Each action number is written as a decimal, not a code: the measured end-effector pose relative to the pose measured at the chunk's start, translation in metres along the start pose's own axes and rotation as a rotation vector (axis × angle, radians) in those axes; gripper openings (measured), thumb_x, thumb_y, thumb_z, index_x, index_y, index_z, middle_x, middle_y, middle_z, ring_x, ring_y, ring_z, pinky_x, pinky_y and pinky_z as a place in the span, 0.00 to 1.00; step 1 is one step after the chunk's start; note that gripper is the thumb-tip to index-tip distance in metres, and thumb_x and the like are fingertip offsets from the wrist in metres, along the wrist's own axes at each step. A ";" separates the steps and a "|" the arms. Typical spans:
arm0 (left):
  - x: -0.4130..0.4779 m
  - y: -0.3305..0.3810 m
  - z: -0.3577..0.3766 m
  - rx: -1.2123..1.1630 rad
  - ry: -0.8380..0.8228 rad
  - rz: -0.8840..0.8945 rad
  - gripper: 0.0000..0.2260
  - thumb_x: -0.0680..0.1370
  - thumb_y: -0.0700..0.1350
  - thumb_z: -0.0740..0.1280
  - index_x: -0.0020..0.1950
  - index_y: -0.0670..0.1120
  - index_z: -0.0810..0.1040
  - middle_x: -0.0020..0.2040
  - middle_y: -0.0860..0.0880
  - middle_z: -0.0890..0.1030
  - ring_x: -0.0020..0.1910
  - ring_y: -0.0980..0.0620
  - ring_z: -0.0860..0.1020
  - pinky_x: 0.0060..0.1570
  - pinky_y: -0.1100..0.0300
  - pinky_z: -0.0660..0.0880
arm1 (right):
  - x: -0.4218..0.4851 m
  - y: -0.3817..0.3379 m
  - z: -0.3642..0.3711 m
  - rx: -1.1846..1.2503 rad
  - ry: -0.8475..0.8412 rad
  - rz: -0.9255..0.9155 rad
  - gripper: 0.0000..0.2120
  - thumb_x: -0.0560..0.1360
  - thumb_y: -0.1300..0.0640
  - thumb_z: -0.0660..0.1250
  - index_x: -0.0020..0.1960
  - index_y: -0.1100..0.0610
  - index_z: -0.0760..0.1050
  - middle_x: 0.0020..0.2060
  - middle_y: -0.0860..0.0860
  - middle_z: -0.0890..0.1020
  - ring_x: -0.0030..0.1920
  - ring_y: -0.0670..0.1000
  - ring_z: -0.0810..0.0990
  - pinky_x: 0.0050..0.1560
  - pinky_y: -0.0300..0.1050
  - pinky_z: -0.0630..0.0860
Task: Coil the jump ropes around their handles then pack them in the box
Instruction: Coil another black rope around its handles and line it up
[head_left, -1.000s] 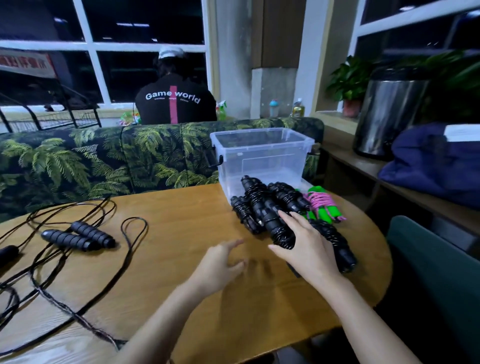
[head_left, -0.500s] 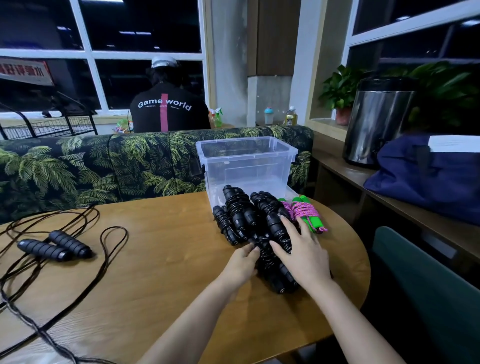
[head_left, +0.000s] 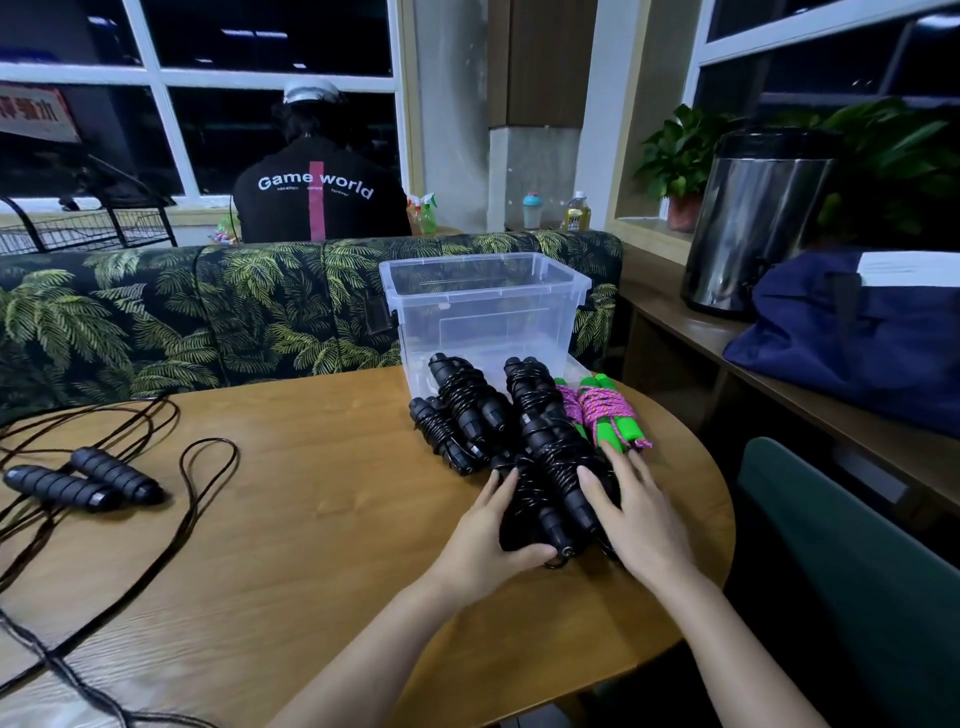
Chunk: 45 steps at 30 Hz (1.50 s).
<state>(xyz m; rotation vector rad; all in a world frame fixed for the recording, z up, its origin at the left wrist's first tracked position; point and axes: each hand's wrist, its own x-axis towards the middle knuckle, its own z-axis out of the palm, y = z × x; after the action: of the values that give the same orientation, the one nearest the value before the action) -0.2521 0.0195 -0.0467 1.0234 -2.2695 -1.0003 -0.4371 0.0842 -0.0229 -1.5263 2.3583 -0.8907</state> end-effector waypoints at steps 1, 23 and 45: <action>0.001 -0.002 0.002 0.008 0.018 0.011 0.45 0.73 0.55 0.74 0.81 0.49 0.49 0.78 0.56 0.51 0.79 0.57 0.45 0.75 0.63 0.51 | -0.001 0.000 0.003 0.048 -0.012 -0.021 0.32 0.76 0.30 0.49 0.78 0.39 0.55 0.78 0.45 0.59 0.74 0.57 0.64 0.67 0.56 0.68; -0.118 -0.041 -0.158 0.422 0.368 -0.031 0.31 0.78 0.58 0.66 0.77 0.49 0.64 0.74 0.48 0.69 0.73 0.48 0.67 0.71 0.47 0.65 | -0.060 -0.167 0.038 -0.119 0.043 -0.569 0.34 0.76 0.31 0.47 0.77 0.44 0.62 0.73 0.42 0.68 0.74 0.47 0.62 0.71 0.48 0.66; -0.144 -0.221 -0.314 0.766 0.354 -0.644 0.32 0.77 0.61 0.66 0.78 0.62 0.57 0.80 0.49 0.54 0.72 0.40 0.62 0.69 0.48 0.63 | -0.003 -0.364 0.260 -0.236 -0.397 -0.862 0.31 0.81 0.42 0.59 0.80 0.47 0.52 0.75 0.46 0.65 0.76 0.55 0.56 0.74 0.52 0.58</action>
<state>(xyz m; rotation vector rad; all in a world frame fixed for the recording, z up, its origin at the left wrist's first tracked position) 0.1385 -0.1057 -0.0328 2.1369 -2.0553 -0.0576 -0.0373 -0.1165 -0.0207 -2.5913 1.5343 -0.3568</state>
